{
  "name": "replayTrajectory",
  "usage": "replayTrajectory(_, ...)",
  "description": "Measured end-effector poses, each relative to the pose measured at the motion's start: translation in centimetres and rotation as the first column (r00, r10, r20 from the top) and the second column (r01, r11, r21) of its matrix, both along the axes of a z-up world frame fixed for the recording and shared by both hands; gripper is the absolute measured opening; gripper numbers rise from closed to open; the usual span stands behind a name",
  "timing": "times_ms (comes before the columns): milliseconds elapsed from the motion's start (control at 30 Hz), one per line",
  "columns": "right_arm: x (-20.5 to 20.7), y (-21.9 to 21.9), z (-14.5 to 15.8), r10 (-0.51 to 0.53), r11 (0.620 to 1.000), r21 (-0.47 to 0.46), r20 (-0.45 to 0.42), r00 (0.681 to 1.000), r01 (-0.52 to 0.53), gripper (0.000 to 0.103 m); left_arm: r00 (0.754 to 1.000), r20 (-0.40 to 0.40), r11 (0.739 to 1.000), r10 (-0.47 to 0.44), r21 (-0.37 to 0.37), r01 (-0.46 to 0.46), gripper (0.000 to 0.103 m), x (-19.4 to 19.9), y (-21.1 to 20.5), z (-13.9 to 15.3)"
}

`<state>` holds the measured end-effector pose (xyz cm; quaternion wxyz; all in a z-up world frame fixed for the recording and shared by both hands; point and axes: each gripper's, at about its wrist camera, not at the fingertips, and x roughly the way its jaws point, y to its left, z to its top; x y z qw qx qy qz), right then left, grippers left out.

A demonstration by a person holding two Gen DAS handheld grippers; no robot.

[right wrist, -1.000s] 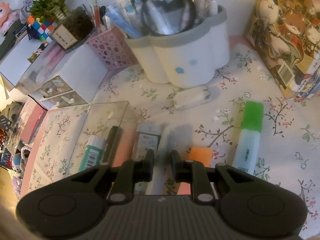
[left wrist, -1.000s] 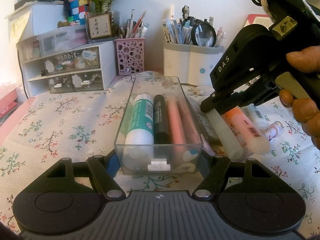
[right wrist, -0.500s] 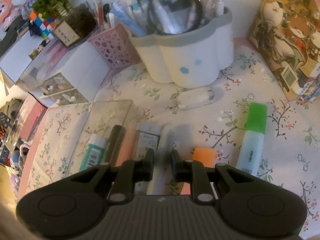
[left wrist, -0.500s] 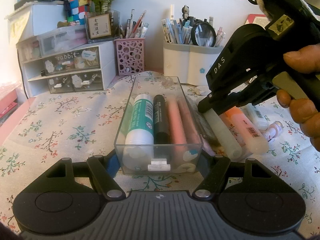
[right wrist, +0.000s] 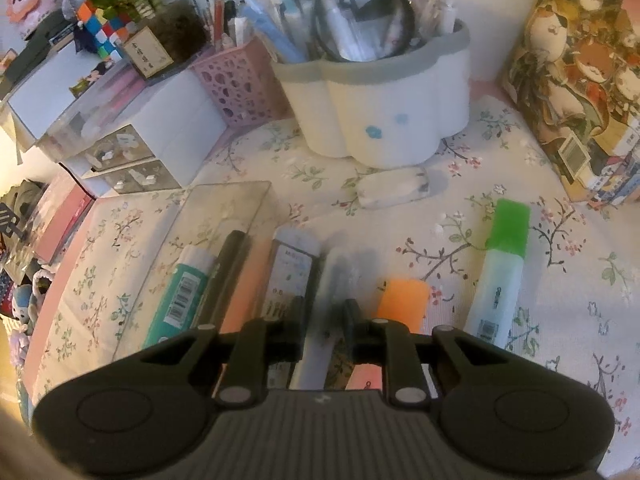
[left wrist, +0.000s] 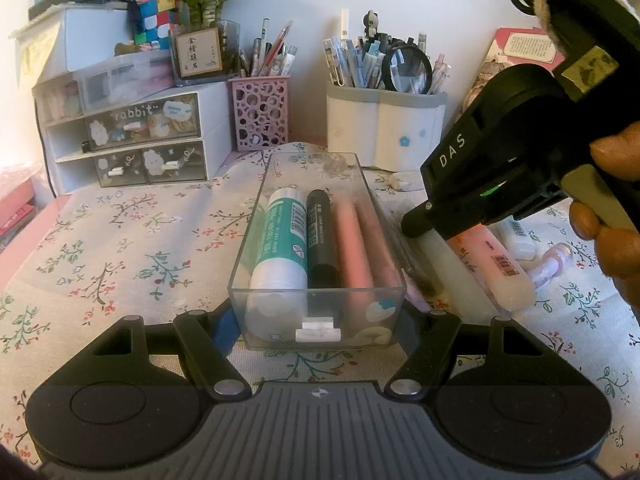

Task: Organize stationery
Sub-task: 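Grasp the translucent white pen from the pile with the right gripper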

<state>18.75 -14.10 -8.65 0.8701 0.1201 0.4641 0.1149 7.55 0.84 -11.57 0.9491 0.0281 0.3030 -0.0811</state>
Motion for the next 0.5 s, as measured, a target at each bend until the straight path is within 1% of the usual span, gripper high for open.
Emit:
replayTrajectory(100,-0.2,-0.2,0.0,-0.015,1.000,0.022,0.000,1.000,0.015,0.010,1.000,0.000,1.000,-0.001,0.000,0.001,0.072,0.0,0.0,0.0)
replayTrajectory(167,-0.1,-0.8,-0.1,-0.034,0.997,0.065,-0.001,0.999,0.034,0.009,1.000,0.000,1.000,-0.001,0.000,0.001,0.072,0.0,0.0,0.0)
replayTrajectory(367,-0.6,-1.2,0.6,-0.055,0.994,0.097,0.035,0.998,0.051,0.008,1.000,0.000,1.000,-0.004,0.000,0.004,0.072,0.1,0.0,0.0)
replayTrajectory(500,-1.0,-1.6,0.8,-0.057,0.990,0.136,0.064,0.996,0.048,0.008,1.000,0.000,1.000,-0.004,0.001,0.004,0.072,0.1,0.0,0.0)
